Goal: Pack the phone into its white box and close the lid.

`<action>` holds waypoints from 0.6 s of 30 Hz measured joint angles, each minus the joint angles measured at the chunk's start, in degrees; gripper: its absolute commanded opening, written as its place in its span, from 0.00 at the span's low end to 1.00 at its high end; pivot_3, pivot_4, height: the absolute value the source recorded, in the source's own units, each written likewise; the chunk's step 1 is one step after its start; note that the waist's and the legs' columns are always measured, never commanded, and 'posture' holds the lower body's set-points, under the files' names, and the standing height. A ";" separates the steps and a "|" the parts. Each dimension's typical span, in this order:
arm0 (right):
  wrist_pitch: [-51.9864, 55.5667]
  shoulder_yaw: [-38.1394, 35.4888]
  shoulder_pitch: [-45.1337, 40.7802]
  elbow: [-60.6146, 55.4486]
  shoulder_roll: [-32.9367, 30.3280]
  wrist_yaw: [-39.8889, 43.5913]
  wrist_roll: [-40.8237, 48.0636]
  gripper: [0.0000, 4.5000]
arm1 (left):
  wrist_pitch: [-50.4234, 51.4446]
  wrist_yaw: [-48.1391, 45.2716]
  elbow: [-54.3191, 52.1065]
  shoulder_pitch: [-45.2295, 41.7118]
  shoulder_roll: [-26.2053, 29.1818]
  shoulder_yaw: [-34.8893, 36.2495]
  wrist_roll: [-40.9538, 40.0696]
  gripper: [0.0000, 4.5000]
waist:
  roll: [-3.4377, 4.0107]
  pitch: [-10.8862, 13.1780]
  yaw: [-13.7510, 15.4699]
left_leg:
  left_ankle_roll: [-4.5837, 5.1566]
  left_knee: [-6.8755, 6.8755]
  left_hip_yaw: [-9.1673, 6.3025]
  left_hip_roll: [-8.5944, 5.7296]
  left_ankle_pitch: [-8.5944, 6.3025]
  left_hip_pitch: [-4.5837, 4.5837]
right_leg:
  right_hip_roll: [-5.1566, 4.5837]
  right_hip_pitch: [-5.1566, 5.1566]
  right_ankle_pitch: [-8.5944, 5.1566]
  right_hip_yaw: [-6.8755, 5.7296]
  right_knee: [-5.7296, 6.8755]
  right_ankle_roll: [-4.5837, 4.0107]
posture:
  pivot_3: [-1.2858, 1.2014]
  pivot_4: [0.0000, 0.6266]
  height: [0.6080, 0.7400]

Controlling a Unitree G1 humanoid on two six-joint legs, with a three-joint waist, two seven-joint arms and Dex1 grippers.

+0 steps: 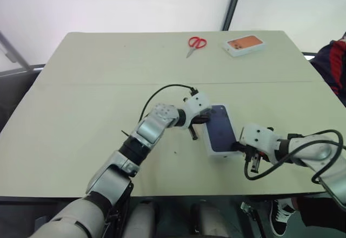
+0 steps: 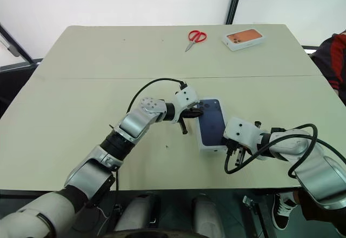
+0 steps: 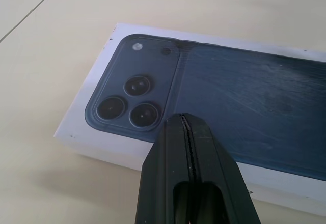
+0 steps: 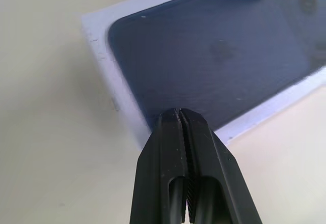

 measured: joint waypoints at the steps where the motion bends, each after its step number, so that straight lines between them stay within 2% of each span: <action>1: 0.01 -0.03 -0.82 0.70 1.25 -0.76 0.04 0.02 | -0.07 0.26 -0.24 0.56 0.06 1.08 -0.63 0.00 | 0.00 0.00 -0.08 | 0.00 -0.01 0.01 0.00 0.00 0.00 | 0.00 -0.05 0.00 0.02 0.04 0.00 | 0.52 0.24 1.00; 4: -0.91 -2.71 -8.99 5.73 9.31 -6.42 0.49 0.02 | -1.78 2.35 -6.63 5.42 3.46 9.21 -3.97 0.00 | 0.14 0.11 -1.52 | -0.11 -0.07 0.09 0.06 0.06 -0.21 | 0.04 -0.48 0.01 0.18 0.21 -0.02 | 0.52 0.24 1.00; 5: -1.30 -4.83 -12.88 8.60 11.61 -8.19 0.84 0.02 | -2.42 2.61 -11.87 7.64 6.94 13.14 -5.57 0.00 | 0.16 0.12 -1.80 | -0.27 -0.12 0.09 0.10 0.16 -0.31 | 0.07 -0.65 0.02 0.21 0.26 -0.02 | 0.52 0.24 1.00; 8: -1.67 -8.78 -17.76 13.95 13.83 -9.46 2.56 0.02 | -2.79 1.75 -20.37 13.23 16.99 21.22 -7.26 0.00 | 0.22 0.07 -1.27 | -0.53 -0.35 0.03 0.15 0.31 -0.32 | 0.13 -0.65 0.01 0.18 0.14 -0.03 | 0.52 0.24 1.00; 12: -3.71 -8.66 -18.26 20.67 15.35 -7.96 3.62 0.02 | -2.29 -0.28 -24.18 23.35 24.84 27.55 -9.74 0.00 | 0.24 0.10 -0.63 | -0.28 -0.22 0.08 -0.07 0.16 -0.44 | -0.14 -0.63 0.01 0.16 0.07 -0.02 | 0.52 0.24 1.00; 14: -4.85 -8.40 -18.27 23.08 15.50 -6.95 3.86 0.02 | -2.26 -1.43 -24.43 27.74 27.98 30.36 -10.75 0.00 | 0.25 0.13 -0.51 | -0.23 -0.07 0.08 -0.11 0.13 -0.46 | -0.18 -0.55 0.02 0.15 0.07 -0.03 | 0.52 0.24 1.00; 18: -6.25 -6.53 -19.82 24.84 15.93 -5.54 3.86 0.02 | -2.38 -2.01 -24.83 30.71 30.67 35.16 -13.02 0.00 | 0.26 0.13 -0.17 | -0.20 -0.06 0.06 -0.09 0.11 -0.44 | -0.17 -0.54 0.02 0.12 0.08 -0.03 | 0.52 0.24 1.00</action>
